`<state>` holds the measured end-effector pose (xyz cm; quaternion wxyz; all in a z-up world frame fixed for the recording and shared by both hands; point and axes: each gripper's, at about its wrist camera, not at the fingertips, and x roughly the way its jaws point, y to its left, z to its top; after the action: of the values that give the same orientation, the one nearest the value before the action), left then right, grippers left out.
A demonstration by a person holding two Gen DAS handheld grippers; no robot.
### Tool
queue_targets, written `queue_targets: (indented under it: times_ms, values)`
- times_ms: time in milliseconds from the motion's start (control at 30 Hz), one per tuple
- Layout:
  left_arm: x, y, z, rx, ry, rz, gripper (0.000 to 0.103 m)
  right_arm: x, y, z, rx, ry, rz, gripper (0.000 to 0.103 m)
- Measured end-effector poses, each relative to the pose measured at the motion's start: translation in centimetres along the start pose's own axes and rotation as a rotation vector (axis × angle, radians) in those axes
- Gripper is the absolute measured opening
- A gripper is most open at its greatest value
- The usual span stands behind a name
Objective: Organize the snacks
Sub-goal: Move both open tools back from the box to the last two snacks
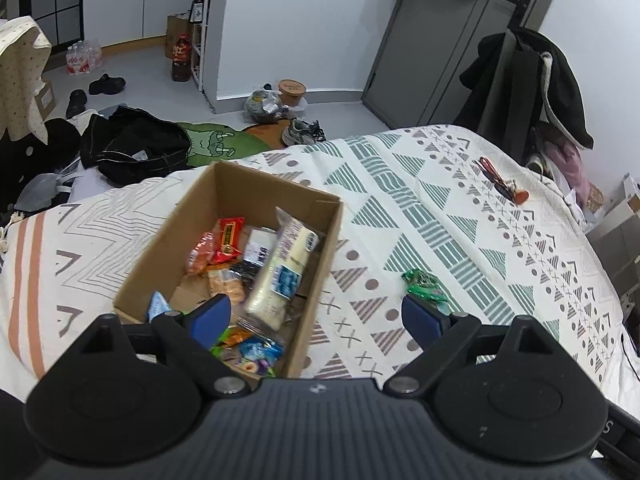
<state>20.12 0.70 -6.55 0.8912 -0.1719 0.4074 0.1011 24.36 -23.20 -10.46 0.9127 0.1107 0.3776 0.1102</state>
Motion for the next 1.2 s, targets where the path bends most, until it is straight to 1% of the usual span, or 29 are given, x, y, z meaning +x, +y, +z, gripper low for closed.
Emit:
queue_targets:
  times_ms: [200, 333, 433, 567, 733, 800, 967, 1067, 1200]
  values:
    - [0.9, -1.7, -0.7, 0.031, 0.014, -0.012, 0.092, 0.8, -1.8, 0.2, -0.015, 0.008, -0.008, 0.088]
    - [1.6, -2.6, -1.0, 0.053, 0.017, -0.020, 0.091, 1.7, -2.8, 0.1, 0.002, 0.014, 0.024, 0.087]
    - [2.3, -3.4, -1.3, 0.088, 0.010, -0.036, 0.090, 2.8, -3.2, -0.4, 0.007, 0.035, 0.038, 0.083]
    - [4.2, -4.1, -1.5, 0.114, 0.018, -0.070, 0.088, 4.5, -3.1, -0.7, -0.011, 0.053, 0.046, 0.083]
    - [6.8, -4.6, -1.0, 0.111, 0.023, -0.080, 0.080, 6.7, -3.2, -0.5, -0.011, 0.076, 0.039, 0.081]
    - [7.8, -4.8, -0.6, 0.111, 0.037, -0.083, 0.074, 7.3, -3.3, -0.3, -0.007, 0.087, 0.037, 0.081]
    - [9.3, -5.5, -0.5, 0.127, 0.040, -0.101, 0.071, 9.4, -3.0, -0.3, -0.028, 0.125, 0.034, 0.081]
    - [10.6, -5.6, -0.8, 0.118, 0.071, -0.118, 0.065, 10.5, -3.1, -0.3, -0.033, 0.143, 0.021, 0.081]
    - [12.0, -5.8, -0.9, 0.095, 0.101, -0.137, 0.062, 11.8, -3.2, -0.3, -0.037, 0.165, 0.006, 0.081]
